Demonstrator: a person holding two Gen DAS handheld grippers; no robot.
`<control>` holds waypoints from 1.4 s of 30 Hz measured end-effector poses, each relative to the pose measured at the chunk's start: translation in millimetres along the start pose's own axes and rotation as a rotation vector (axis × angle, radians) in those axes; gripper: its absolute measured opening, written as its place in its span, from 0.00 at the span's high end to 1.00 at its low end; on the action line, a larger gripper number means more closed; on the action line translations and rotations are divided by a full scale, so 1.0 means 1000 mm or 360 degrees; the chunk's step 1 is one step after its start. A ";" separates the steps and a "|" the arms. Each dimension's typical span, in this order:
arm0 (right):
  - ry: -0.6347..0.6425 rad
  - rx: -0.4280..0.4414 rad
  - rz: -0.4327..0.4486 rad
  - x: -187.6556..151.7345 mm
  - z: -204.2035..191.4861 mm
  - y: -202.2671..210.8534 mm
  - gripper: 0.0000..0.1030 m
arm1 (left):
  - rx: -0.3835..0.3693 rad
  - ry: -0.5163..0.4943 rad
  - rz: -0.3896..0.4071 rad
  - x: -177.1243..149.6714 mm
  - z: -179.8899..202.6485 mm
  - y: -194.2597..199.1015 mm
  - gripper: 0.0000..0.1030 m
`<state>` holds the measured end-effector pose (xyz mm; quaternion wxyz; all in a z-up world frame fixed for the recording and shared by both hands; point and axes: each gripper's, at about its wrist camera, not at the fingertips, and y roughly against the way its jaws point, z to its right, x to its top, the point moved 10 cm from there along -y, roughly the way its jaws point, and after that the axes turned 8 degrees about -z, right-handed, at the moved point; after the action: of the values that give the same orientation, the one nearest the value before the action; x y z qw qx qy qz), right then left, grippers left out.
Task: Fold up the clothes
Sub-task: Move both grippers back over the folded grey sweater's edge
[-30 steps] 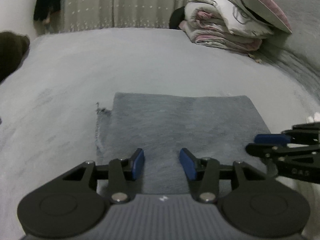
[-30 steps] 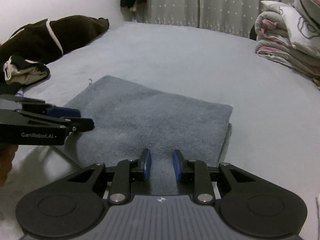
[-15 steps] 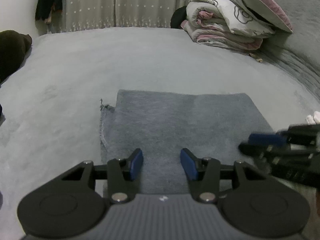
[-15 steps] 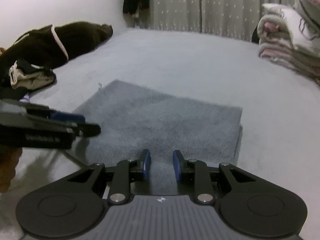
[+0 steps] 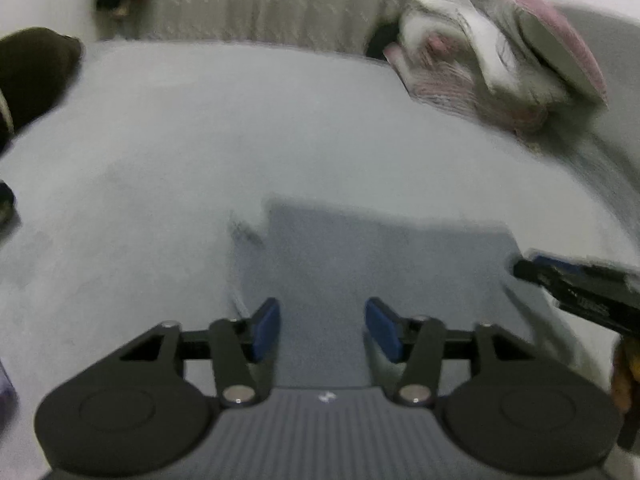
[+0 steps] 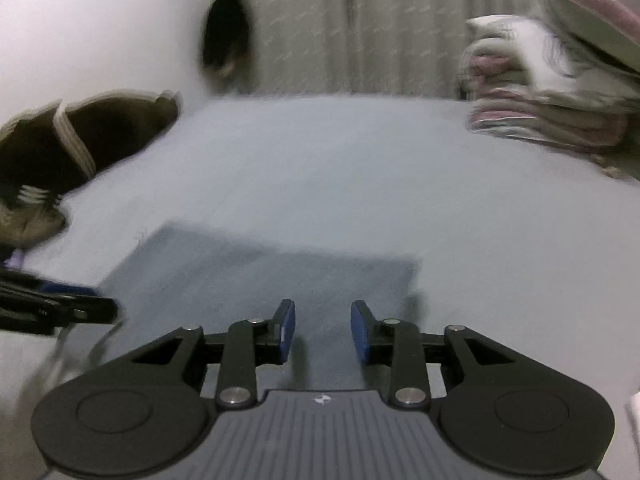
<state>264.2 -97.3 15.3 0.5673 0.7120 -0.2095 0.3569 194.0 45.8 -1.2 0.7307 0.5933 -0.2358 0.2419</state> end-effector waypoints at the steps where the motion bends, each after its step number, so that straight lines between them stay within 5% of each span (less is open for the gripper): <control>1: -0.0060 -0.0007 0.0025 0.006 0.011 0.000 0.65 | 0.0008 0.0008 0.0028 0.010 -0.006 -0.002 0.41; 8: -0.0141 0.0064 -0.0007 0.012 0.030 -0.026 0.65 | -0.0047 0.0102 -0.0016 0.035 -0.026 -0.050 0.47; 13: -0.0199 0.0115 -0.0030 0.016 0.044 -0.044 0.66 | -0.0064 0.0061 -0.0008 0.038 -0.024 -0.069 0.69; 15: -0.0215 0.0130 -0.0038 0.017 0.048 -0.051 0.85 | -0.0027 0.0011 -0.0023 0.035 -0.023 -0.072 0.89; 18: -0.0042 0.0039 -0.0019 0.017 0.038 -0.054 0.90 | -0.0011 0.0012 -0.0024 0.036 -0.022 -0.070 0.91; 25: 0.0072 0.0023 0.0272 0.046 0.021 -0.012 0.90 | 0.0053 0.0121 0.0049 0.043 -0.029 -0.043 0.91; 31: -0.0075 -0.0119 -0.0060 0.002 0.040 -0.056 0.89 | 0.0102 0.0054 0.0024 0.043 -0.024 -0.068 0.83; 35: -0.0124 -0.0145 0.0063 0.018 0.040 -0.032 0.68 | 0.0130 0.0061 0.0069 0.047 -0.024 -0.057 0.72; 42: -0.0184 -0.0020 0.0095 0.027 0.016 0.011 0.68 | 0.0117 0.0014 0.0090 0.038 -0.002 -0.019 0.59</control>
<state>278.0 -112.3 40.8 0.5477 0.7213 -0.2654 0.3306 235.4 46.9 7.7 0.7024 0.6117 -0.2402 0.2735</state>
